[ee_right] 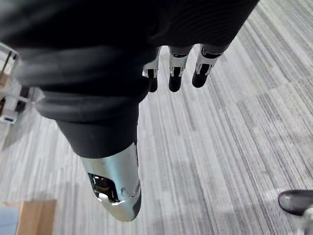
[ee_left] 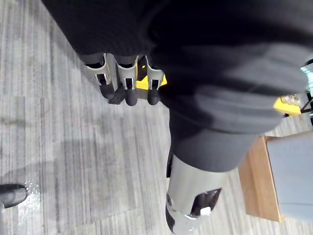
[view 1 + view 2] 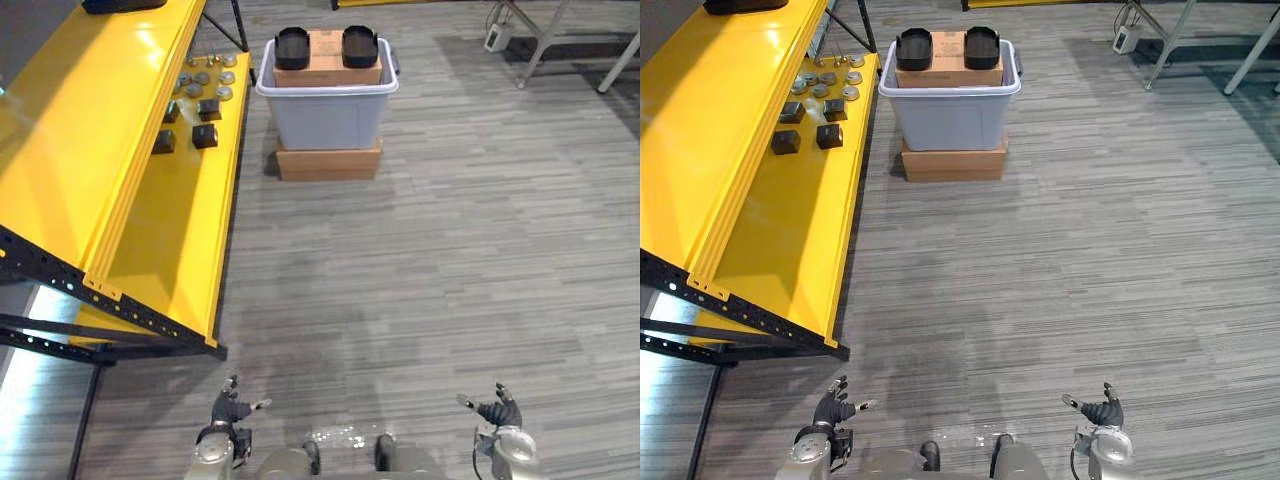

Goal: Walk over and take plastic housings, then place them on the shelf

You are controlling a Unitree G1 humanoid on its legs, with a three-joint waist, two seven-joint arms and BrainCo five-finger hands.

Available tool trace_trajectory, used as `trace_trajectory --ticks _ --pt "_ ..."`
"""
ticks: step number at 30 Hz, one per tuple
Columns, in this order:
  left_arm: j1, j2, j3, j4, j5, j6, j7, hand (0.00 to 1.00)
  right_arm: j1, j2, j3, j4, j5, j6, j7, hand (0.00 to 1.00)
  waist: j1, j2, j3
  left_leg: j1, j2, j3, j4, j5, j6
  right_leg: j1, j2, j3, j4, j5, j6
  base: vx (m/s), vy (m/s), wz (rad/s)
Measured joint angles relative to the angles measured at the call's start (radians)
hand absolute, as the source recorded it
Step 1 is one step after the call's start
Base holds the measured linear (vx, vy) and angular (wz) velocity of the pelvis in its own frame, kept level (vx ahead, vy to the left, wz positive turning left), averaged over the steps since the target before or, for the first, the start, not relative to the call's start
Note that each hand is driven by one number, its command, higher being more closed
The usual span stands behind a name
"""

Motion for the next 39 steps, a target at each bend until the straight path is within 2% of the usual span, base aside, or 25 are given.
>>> trace_trajectory --ticks 1,2,3,4,5,6,7,10,12,14,16,19,21,22,23,24,26,28,29,30,31,32,34,37,39 --pt "-0.011 -0.002 0.0 0.0 -0.003 0.0 0.007 0.0 -0.009 -0.006 0.001 0.0 0.0 -0.001 0.0 0.0 -0.004 0.008 0.007 0.017 0.014 -0.004 -0.021 0.0 0.0 -0.021 0.017 -0.014 -0.043 0.015 -0.011 0.46 -0.046 0.19" --pt "-0.029 -0.002 0.0 0.0 -0.011 -0.001 0.01 0.0 -0.022 -0.015 0.002 0.001 0.0 -0.001 0.0 0.0 -0.015 0.018 0.015 0.044 0.035 -0.014 -0.059 0.003 -0.005 -0.059 0.049 -0.028 -0.166 0.081 -0.018 0.62 -0.095 0.34" --pt "-0.039 0.001 -0.001 0.001 -0.013 -0.001 0.011 0.0 -0.022 -0.018 0.001 -0.001 0.0 -0.002 -0.001 0.0 -0.019 0.006 0.018 0.075 0.035 -0.025 -0.084 0.009 -0.026 -0.073 0.064 -0.018 -0.302 0.197 -0.035 0.53 -0.084 0.41" --pt "-0.047 -0.002 -0.002 0.004 -0.013 -0.001 0.012 0.0 -0.017 -0.022 0.001 -0.001 0.0 -0.001 -0.002 0.0 -0.022 0.002 0.018 0.09 0.038 -0.03 -0.088 0.006 -0.045 -0.075 0.064 -0.004 -0.311 0.284 -0.064 0.71 -0.157 0.38" --pt "-0.061 -0.015 -0.001 0.011 -0.013 -0.002 0.015 0.0 -0.014 -0.033 -0.001 0.0 -0.001 0.001 -0.004 0.0 -0.019 0.012 0.018 0.105 0.06 -0.047 -0.082 0.008 -0.07 -0.087 0.065 -0.017 -0.236 0.302 -0.144 0.61 -0.191 0.39" --pt "-0.073 -0.018 -0.002 0.019 -0.012 -0.004 0.015 0.0 -0.026 -0.031 -0.003 -0.004 0.0 0.0 -0.005 0.0 -0.025 0.008 0.018 0.109 0.061 -0.061 -0.06 0.044 -0.13 -0.104 0.043 -0.026 -0.135 0.218 -0.168 0.74 -0.234 0.41" --pt "-0.074 -0.025 -0.002 0.024 -0.013 -0.004 0.015 0.0 -0.026 -0.033 -0.007 -0.003 0.0 0.001 -0.005 0.0 -0.028 0.009 0.018 0.115 0.057 -0.069 -0.038 0.063 -0.159 -0.099 0.029 -0.033 -0.091 0.181 -0.179 0.63 -0.22 0.53" --pt "-0.052 -0.042 -0.002 0.035 -0.009 -0.005 0.011 0.0 -0.03 -0.033 0.033 -0.012 0.006 -0.006 0.002 0.0 -0.034 0.007 0.019 -0.02 0.066 -0.072 0.429 0.244 -0.2 0.071 0.02 -0.038 -0.089 0.058 -0.184 0.64 -0.22 0.36" --pt "-0.051 -0.041 -0.001 0.037 -0.006 -0.004 0.006 0.0 -0.035 -0.025 0.05 -0.011 0.014 -0.012 0.003 0.0 -0.012 0.009 0.019 -0.164 0.123 -0.002 0.758 0.207 -0.154 0.178 0.055 -0.027 -0.165 0.038 -0.188 0.48 -0.152 -0.13" --pt "-0.047 -0.043 -0.004 0.037 -0.007 0.0 0.004 0.0 -0.038 -0.013 0.057 -0.004 0.041 -0.012 0.002 0.0 0.013 -0.01 0.029 -0.287 0.142 0.056 0.887 0.155 -0.074 0.309 0.066 -0.017 -0.251 0.038 -0.189 0.4 -0.074 -0.21" --pt "-0.032 -0.045 -0.01 0.033 -0.008 0.0 0.004 0.0 -0.037 -0.011 0.056 -0.004 0.063 -0.012 0.001 0.0 0.016 -0.018 0.034 -0.37 0.11 0.081 0.815 0.124 -0.049 0.413 0.065 -0.01 -0.336 0.033 -0.18 0.37 0.01 -0.11" --pt "-0.025 -0.051 -0.022 0.032 -0.01 0.0 0.004 0.0 -0.035 -0.013 0.03 -0.002 0.068 -0.013 0.001 0.0 0.03 -0.015 0.033 -0.469 0.054 0.092 0.551 0.11 -0.059 0.507 0.058 -0.004 -0.417 0.009 -0.146 0.38 0.073 -0.09" --pt "-0.001 -0.073 -0.028 0.034 -0.013 0.0 0.004 0.0 -0.024 -0.021 -0.002 0.034 0.067 -0.012 -0.002 0.0 0.056 0.021 0.016 -0.478 -0.004 0.069 0.046 0.221 -0.184 0.603 0.068 0.022 -0.51 -0.015 -0.11 0.56 0.155 -0.34" --pt "0.003 -0.077 -0.028 0.037 -0.013 0.001 0.004 0.0 -0.025 -0.023 -0.002 0.047 0.067 -0.011 -0.004 0.0 0.066 0.032 0.013 -0.489 -0.005 0.056 0.013 0.284 -0.174 0.62 0.075 0.035 -0.528 -0.023 -0.097 0.51 0.196 -0.57" --pt "0.012 -0.077 -0.021 0.038 -0.012 0.003 0.005 0.0 -0.028 -0.014 0.003 0.07 0.067 -0.005 -0.004 0.0 0.08 0.023 0.003 -0.493 -0.03 0.051 0.053 0.363 -0.101 0.647 0.059 0.057 -0.537 -0.04 -0.08 0.56 0.187 -0.43" --pt "0.013 -0.08 -0.018 0.04 -0.013 0.003 0.004 0.0 -0.019 0.001 0.002 0.071 0.066 -0.003 -0.002 0.0 0.083 -0.006 -0.007 -0.497 -0.065 0.054 0.075 0.36 -0.038 0.648 0.02 0.065 -0.514 -0.046 -0.065 0.6 0.172 -0.22" --pt "0.0 -0.085 -0.026 0.052 -0.012 0.003 0.0 0.0 -0.019 0.009 -0.001 0.071 0.066 -0.003 0.001 0.0 0.062 -0.026 -0.018 -0.504 -0.098 0.064 0.125 0.317 0.004 0.592 -0.016 0.099 -0.361 -0.039 -0.051 0.66 0.16 0.25" --pt "-0.016 -0.082 -0.029 0.078 -0.012 0.01 -0.01 0.0 -0.018 0.01 -0.01 0.075 0.066 -0.003 0.002 0.0 0.053 -0.039 -0.018 -0.446 -0.124 0.064 0.136 0.257 0.022 0.493 -0.047 0.155 -0.069 0.029 0.069 0.7 0.178 0.22" --pt "-0.014 -0.077 -0.03 0.08 -0.012 0.017 -0.014 0.0 -0.019 0.013 -0.01 0.075 0.066 -0.006 0.003 0.0 0.042 -0.047 -0.016 -0.376 -0.141 0.057 0.119 0.229 0.031 0.419 -0.062 0.196 0.17 0.07 0.14 0.71 0.129 0.06" --pt "-0.011 -0.078 -0.03 0.081 -0.012 0.02 -0.014 0.0 -0.018 0.019 -0.008 0.075 0.066 -0.006 0.004 0.0 0.04 -0.046 -0.015 -0.29 -0.146 0.054 0.094 0.209 0.036 0.354 -0.079 0.201 0.362 0.067 0.129 0.55 0.081 0.02" --pt "-0.009 -0.078 -0.03 0.081 -0.012 0.02 -0.014 0.0 -0.019 0.024 -0.004 0.074 0.066 -0.006 0.004 0.0 0.039 -0.044 -0.015 -0.242 -0.146 0.052 0.076 0.206 0.036 0.325 -0.089 0.183 0.427 0.058 0.106 0.61 0.09 -0.08" --pt "-0.009 -0.078 -0.032 0.081 -0.012 0.02 -0.014 0.0 -0.016 0.031 0.0 0.073 0.066 -0.007 0.005 0.0 0.036 -0.037 -0.017 -0.157 -0.14 0.036 0.029 0.206 0.036 0.274 -0.103 0.14 0.486 0.041 0.037 0.44 0.05 -0.05" --pt "-0.02 -0.079 -0.033 0.082 -0.013 0.018 -0.015 0.0 -0.015 0.034 0.0 0.068 0.066 -0.01 0.004 0.0 0.035 -0.023 -0.019 -0.053 -0.119 0.017 -0.045 0.196 0.035 0.2 -0.099 0.07 0.426 0.004 -0.022 0.41 0.008 0.05" --pt "-0.038 -0.08 -0.032 0.105 -0.012 0.018 -0.015 0.0 -0.023 0.03 0.001 0.069 0.067 -0.01 0.004 0.0 0.012 -0.012 -0.012 0.031 -0.082 -0.014 -0.104 0.175 0.018 0.09 -0.049 0.024 0.087 -0.008 -0.012 0.38 -0.103 0.27" --pt "-0.035 -0.074 -0.032 0.122 -0.004 0.019 -0.014 0.0 -0.027 0.033 0.001 0.073 0.067 -0.009 0.004 0.0 -0.001 -0.015 -0.01 0.061 -0.063 -0.029 -0.121 0.148 -0.017 0.077 -0.015 0.039 -0.238 0.109 0.013 0.33 -0.148 0.4"
